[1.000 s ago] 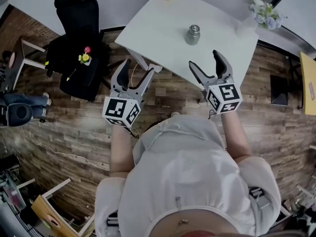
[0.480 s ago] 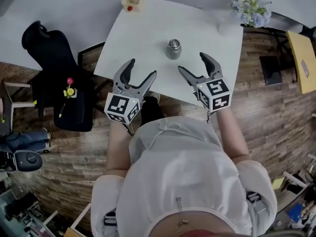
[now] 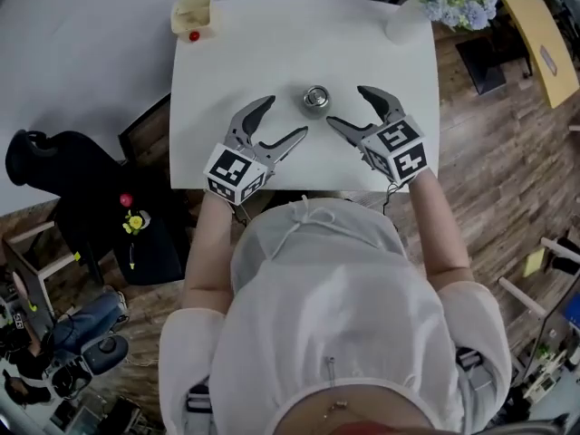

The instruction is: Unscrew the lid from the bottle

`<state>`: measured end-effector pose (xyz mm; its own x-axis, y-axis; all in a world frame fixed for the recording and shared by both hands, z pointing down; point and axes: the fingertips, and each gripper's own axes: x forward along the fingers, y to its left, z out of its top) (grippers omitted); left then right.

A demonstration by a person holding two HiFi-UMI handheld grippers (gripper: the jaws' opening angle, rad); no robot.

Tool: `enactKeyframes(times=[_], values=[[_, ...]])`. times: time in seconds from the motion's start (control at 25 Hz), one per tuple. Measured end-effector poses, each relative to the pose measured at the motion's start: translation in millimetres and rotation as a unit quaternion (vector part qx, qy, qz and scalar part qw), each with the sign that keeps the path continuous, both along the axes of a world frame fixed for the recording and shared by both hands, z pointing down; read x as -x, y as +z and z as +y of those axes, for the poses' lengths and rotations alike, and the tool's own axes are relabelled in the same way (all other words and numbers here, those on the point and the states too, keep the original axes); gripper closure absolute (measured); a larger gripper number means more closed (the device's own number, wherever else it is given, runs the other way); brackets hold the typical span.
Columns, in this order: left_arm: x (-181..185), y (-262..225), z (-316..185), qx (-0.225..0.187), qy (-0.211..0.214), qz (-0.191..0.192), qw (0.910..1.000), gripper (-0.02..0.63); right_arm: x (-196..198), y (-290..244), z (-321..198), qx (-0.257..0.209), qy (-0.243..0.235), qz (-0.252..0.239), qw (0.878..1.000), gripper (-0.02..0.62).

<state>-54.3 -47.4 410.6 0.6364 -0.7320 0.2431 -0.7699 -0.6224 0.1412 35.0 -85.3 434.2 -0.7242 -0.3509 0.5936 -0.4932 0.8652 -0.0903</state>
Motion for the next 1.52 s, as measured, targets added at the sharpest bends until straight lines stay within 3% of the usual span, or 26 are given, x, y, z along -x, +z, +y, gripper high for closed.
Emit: enactKeyframes(times=[0.2,0.56,0.84,1.2,1.52], values=[[-13.4,42.7,-21.0,0.020,0.086,-0.001,0.9961,0.237,13.2,21.0,-9.2,0.015,-0.031,0.051,0.998,0.245],[-45.5,105.2,-50.6,0.047,0.182,-0.026,0.9818,0.224,35.3,44.4,-7.6,0.051,-0.102,0.109,0.988,0.261],[-51.8,125.7,-56.2,0.057,0.211,-0.037,0.9752,0.227,45.6,59.2,-9.8,0.065,-0.096,0.121,0.986,0.350],[-54.7,124.6,-57.2,0.034,0.217,-0.047,0.9745,0.255,43.7,58.0,-9.4,0.062,-0.116,0.138,0.982,0.356],[-56.4,126.4,-55.5,0.035,0.216,-0.048,0.9746,0.255,41.2,60.2,-6.6,0.060,-0.180,0.175,0.966,0.356]])
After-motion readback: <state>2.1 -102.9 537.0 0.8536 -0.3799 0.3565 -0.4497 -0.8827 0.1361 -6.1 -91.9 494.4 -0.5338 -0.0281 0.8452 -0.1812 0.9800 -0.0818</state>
